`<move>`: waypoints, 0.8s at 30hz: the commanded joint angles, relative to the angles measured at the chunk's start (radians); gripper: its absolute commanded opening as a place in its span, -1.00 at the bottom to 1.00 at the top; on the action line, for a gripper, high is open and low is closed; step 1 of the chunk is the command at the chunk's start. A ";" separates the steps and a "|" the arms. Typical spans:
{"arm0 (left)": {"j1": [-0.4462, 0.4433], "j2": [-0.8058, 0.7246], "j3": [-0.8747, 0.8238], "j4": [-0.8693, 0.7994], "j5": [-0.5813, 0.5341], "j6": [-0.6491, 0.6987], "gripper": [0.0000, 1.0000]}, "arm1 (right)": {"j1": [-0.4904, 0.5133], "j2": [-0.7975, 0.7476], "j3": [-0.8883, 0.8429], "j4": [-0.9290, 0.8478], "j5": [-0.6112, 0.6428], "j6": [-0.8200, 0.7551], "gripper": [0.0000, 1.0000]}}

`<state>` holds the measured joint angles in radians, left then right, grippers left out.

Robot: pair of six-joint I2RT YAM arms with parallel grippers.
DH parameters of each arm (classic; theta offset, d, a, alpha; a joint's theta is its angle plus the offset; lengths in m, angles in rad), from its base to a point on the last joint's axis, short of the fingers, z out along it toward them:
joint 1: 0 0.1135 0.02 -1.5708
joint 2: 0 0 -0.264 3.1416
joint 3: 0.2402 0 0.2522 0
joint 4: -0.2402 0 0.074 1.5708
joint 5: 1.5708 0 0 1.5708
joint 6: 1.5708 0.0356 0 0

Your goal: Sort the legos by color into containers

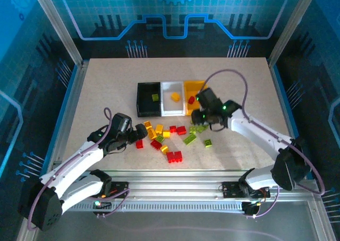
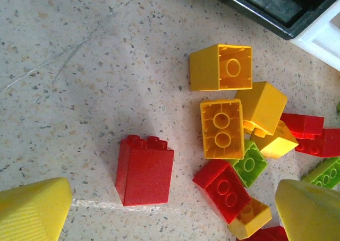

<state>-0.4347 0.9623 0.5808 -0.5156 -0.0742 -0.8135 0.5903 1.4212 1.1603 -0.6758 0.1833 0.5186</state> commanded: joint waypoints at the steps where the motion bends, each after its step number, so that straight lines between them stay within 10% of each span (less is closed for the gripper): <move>1: 0.009 0.006 0.030 -0.020 0.030 0.008 0.98 | -0.065 0.155 0.128 -0.007 0.039 -0.061 -0.37; 13: 0.024 0.004 0.022 -0.063 0.037 0.008 0.98 | -0.145 0.624 0.566 -0.103 0.083 -0.036 -0.21; 24: 0.037 -0.007 0.025 -0.064 0.037 0.006 0.98 | -0.129 0.381 0.392 -0.052 0.001 -0.013 0.53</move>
<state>-0.4084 0.9630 0.5819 -0.5495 -0.0551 -0.8131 0.4511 1.9484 1.6257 -0.7212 0.2161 0.4870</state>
